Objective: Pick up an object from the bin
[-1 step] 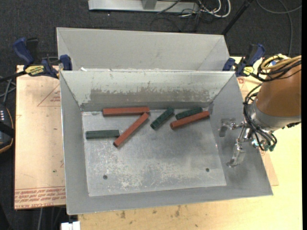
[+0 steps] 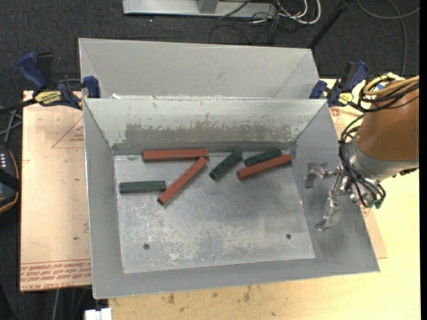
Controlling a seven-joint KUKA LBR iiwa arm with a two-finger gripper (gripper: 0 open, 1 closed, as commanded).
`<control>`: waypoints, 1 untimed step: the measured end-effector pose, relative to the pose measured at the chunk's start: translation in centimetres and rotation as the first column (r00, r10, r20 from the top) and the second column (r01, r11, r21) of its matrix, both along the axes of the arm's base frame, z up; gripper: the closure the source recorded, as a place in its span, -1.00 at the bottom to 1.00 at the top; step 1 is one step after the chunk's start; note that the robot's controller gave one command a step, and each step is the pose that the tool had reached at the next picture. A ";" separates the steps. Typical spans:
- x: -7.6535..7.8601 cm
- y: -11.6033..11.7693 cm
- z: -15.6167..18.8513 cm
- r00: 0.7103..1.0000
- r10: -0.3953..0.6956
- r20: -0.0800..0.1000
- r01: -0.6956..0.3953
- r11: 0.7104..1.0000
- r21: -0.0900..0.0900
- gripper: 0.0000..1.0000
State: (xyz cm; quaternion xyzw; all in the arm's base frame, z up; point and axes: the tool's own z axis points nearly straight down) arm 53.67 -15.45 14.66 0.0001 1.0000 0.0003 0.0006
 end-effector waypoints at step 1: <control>1.9 3.1 -0.7 0.997 0.078 0.001 -0.078 0.997 -0.004 -1.00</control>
Offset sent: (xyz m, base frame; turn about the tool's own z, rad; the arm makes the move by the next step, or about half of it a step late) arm 0.0486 0.0596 -0.0244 -0.0478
